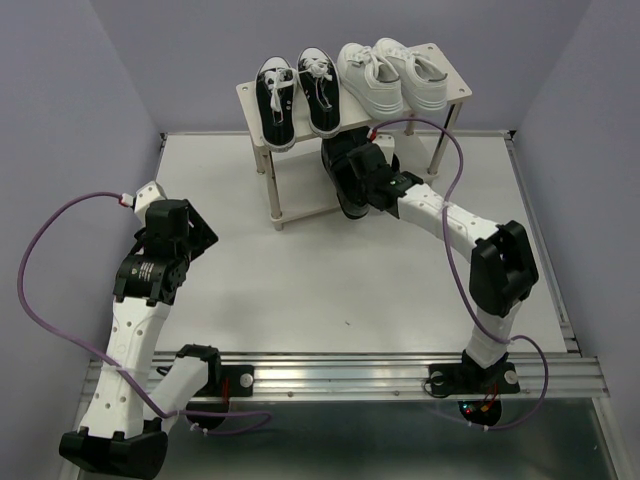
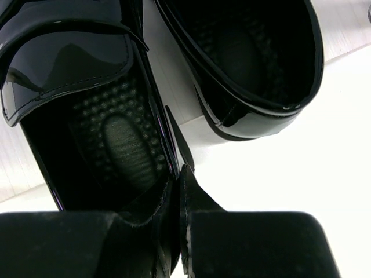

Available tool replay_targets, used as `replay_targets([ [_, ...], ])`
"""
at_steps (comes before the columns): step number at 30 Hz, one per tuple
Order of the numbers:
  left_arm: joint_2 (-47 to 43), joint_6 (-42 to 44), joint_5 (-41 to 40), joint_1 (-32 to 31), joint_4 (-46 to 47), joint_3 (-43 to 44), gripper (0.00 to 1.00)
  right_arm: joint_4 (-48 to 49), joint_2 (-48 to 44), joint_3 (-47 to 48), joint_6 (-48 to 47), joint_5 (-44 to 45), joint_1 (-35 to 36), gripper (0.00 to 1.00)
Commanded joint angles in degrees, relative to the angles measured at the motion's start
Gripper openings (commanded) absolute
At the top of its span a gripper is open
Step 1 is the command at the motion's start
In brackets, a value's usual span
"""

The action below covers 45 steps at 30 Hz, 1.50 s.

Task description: Place and organize the shoes onto the shoe shelf

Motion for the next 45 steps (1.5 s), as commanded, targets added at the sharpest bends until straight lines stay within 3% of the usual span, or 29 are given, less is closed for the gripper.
replay_targets([
  [1, -1.0, 0.0, -1.5, -0.2, -0.6, 1.9, 0.76, 9.0, -1.1, 5.0, 0.4, 2.9, -0.4, 0.01],
  [7, -1.0, 0.0, -1.4, -0.2, -0.5, 1.7, 0.76, 9.3, 0.1, 5.2, 0.6, 2.9, -0.4, 0.01],
  [9, -1.1, 0.0, -1.4, -0.2, -0.5, 1.7, 0.76, 9.3, 0.5, 5.0, 0.8, 2.7, -0.4, 0.13],
  [10, -1.2, 0.0, -1.4, -0.2, -0.6, 1.6, 0.76, 9.2, 0.4, 4.6, 1.0, 2.4, -0.4, 0.30],
  [12, -1.3, 0.0, -1.5, -0.2, -0.7, 1.6, 0.76, 9.2, 0.2, 4.2, 1.4, 2.1, -0.4, 0.42],
  [32, -2.1, -0.5, -0.9, -0.2, -0.3, 0.3, 0.76, 8.9, -8.2, -4.3, 6.1, -2.8, -0.4, 0.54],
  [45, -2.1, -0.7, -0.5, -0.2, 0.1, 0.0, 0.76, 8.3, -9.1, -6.9, 7.6, -2.5, -0.4, 0.51],
])
